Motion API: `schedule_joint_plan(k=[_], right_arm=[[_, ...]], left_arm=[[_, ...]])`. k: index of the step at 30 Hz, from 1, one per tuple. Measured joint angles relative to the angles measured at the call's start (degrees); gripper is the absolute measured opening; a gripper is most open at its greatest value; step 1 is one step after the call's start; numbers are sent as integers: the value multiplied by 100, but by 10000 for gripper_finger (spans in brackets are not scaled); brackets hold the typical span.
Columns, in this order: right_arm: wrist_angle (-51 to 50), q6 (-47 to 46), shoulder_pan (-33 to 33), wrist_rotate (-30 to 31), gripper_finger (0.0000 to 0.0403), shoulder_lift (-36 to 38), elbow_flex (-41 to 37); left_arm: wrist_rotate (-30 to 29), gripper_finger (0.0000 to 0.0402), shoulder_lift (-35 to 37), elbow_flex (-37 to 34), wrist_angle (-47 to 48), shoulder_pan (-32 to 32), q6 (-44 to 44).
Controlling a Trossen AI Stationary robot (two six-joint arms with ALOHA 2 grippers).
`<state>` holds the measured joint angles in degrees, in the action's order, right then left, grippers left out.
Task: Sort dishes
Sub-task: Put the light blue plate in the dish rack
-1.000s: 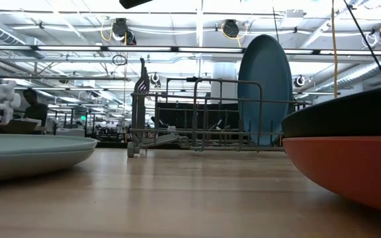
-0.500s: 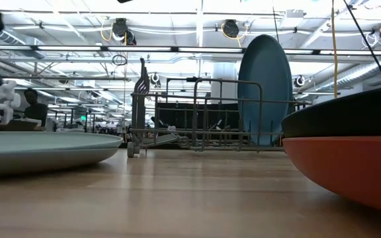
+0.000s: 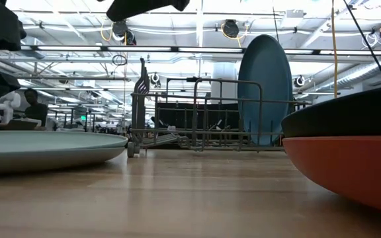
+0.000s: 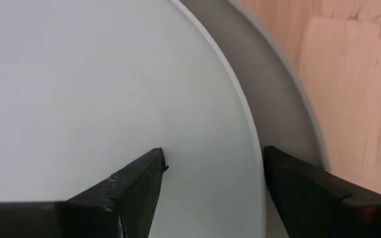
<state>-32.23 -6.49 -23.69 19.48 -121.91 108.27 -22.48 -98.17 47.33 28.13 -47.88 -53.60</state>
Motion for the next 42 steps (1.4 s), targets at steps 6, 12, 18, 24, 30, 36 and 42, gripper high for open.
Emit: schedule_joint_plan(k=[6,12,18,24,30,36,42], right_arm=[[59,13,8,7,219,-2,0],[58,27,12,10,219,-2,2],[57,29,12,12,219,-2,2],[58,106,12,16,219,-2,4],[70,183,12,21,219,-2,4],[75,221,12,21,219,-2,4],[242,357,10,-42,219,-161,11]], left_arm=[[41,174,0,-77,-172,-3,183],[27,28,0,-85,-296,-4,504],[41,4,0,-36,-305,-2,730],[192,1,14,472,495,2,1075],[209,0,27,1260,1782,0,1310],[140,0,52,1595,1967,1,1656],[131,0,52,1633,1995,-2,1667]])
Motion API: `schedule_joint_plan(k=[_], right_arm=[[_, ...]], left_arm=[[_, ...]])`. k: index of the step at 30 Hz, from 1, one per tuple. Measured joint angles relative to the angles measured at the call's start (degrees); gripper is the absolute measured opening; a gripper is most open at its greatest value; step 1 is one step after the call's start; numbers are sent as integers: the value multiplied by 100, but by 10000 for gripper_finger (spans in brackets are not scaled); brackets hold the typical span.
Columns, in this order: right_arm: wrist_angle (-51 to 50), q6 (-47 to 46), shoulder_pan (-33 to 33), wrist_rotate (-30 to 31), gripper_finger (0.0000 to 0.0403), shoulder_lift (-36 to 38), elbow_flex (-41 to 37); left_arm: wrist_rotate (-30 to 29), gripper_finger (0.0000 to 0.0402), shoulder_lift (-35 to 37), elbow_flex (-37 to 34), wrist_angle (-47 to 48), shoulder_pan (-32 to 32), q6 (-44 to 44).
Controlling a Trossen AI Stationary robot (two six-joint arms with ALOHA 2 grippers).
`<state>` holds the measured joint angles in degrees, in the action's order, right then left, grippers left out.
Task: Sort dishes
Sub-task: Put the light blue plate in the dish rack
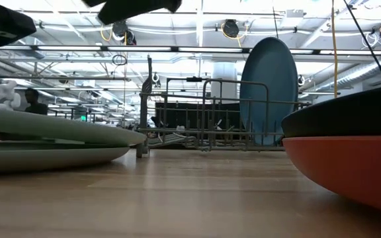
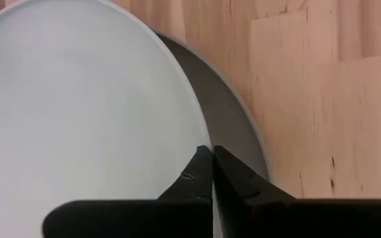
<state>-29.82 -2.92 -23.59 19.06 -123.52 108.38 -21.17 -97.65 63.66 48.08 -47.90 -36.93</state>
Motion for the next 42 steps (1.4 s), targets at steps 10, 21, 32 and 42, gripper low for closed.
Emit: schedule_joint_plan(k=[10,21,32,42], right_arm=[[465,989,0,-59,219,-755,-2],[598,1176,79,911,202,-1380,-2],[822,1295,56,1360,90,-1429,-2],[684,1937,-146,1488,10,-1377,10]], left_arm=[[-33,0,2,7,-5,0,-24],[-31,0,11,9,-120,0,-36],[10,0,13,9,-363,-2,-22],[-96,16,31,24,-357,-22,-205]])
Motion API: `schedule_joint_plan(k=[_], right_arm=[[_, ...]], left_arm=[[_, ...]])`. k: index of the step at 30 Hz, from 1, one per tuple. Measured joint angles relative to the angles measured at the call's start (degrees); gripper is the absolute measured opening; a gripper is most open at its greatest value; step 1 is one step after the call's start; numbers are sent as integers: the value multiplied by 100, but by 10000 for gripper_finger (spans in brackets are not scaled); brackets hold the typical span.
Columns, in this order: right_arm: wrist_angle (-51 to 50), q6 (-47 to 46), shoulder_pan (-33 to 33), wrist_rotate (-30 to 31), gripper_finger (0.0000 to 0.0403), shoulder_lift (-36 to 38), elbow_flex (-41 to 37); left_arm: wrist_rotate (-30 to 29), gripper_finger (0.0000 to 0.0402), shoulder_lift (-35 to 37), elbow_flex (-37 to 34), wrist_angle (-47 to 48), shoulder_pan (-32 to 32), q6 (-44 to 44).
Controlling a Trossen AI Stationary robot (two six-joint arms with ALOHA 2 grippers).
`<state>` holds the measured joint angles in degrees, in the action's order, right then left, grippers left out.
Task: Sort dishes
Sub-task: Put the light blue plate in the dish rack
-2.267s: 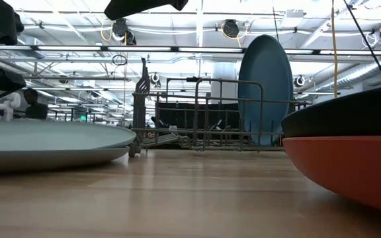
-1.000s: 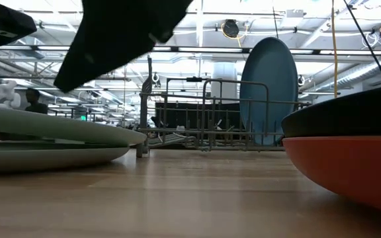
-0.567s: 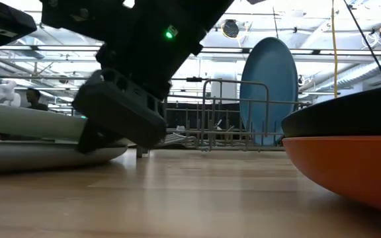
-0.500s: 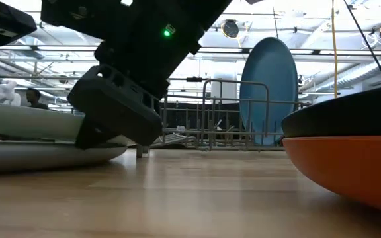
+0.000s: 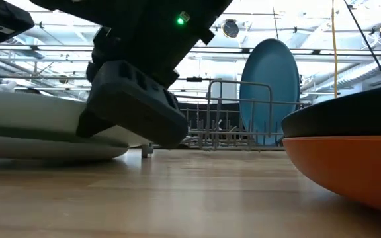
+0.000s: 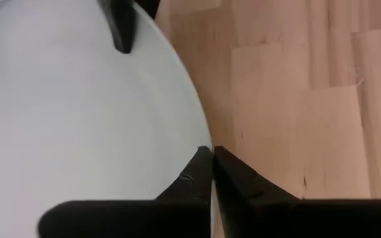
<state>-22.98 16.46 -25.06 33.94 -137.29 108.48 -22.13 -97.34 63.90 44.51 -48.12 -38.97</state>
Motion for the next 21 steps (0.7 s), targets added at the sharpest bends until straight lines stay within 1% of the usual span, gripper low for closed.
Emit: schedule_joint_plan(k=[3,7,10,11,13,15,17,19,21], right_arm=[[-154,14,-25,60,5,35,229],[-343,-3,-62,58,4,39,643],[-345,5,-95,26,4,57,884],[-376,18,-106,1,4,57,961],[-462,38,-130,-7,4,57,1073],[-578,60,-154,-40,4,50,1195],[-747,87,-191,-57,4,41,1341],[-875,82,-225,-46,4,35,1451],[-998,49,-239,-33,4,30,1560]], left_arm=[[-168,54,128,0,108,11,-100],[-352,128,489,-2,58,-30,-103],[-373,177,764,-2,33,-67,-101],[-327,187,820,-2,33,-70,-101],[-213,193,881,-2,31,-70,-134],[-127,181,898,-2,27,-64,-242],[-31,149,902,4,6,-38,-254],[66,97,908,12,-20,-27,-231],[46,37,934,13,25,-39,-139]])
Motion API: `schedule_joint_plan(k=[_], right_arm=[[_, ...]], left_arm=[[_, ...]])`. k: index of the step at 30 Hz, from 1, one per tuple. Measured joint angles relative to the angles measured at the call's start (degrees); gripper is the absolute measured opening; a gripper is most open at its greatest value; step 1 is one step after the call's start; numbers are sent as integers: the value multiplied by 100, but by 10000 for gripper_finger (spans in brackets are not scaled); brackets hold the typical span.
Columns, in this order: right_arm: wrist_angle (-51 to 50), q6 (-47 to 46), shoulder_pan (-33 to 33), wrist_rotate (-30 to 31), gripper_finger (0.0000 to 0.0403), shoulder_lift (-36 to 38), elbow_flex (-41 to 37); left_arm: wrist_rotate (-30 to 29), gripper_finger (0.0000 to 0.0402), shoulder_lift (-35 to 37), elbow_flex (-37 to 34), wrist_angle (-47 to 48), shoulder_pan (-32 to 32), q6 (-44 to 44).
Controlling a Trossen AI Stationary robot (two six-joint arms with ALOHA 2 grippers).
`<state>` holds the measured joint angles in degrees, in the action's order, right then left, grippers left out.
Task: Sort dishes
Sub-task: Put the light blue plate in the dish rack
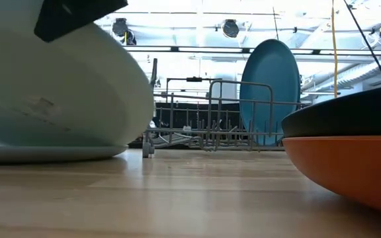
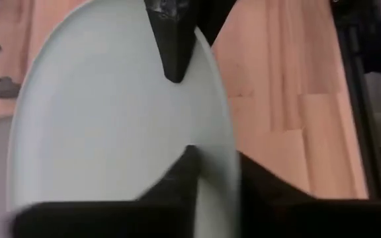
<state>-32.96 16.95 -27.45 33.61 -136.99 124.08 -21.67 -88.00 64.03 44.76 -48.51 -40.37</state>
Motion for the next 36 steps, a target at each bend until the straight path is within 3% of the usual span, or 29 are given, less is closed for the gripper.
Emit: schedule_joint_plan(k=[6,11,22,26,29,36], right_arm=[[-371,-137,-70,120,21,-4,380],[-657,-221,-267,872,72,48,889],[-1563,-91,-1072,4007,227,846,1020],[-2401,-765,-1473,5095,244,1132,1021],[-2782,-1365,-1758,5546,244,1304,1013],[-2915,-1619,-2125,5649,220,1443,1011]], left_arm=[[19,7,116,457,303,0,209],[-8,3,291,1469,975,2,395],[-1152,1,719,3065,1672,-56,1241],[-2127,1,947,3268,862,147,1940],[-2362,1,1018,3230,-185,522,2531],[-2373,0,676,3220,-2333,1901,2757]])
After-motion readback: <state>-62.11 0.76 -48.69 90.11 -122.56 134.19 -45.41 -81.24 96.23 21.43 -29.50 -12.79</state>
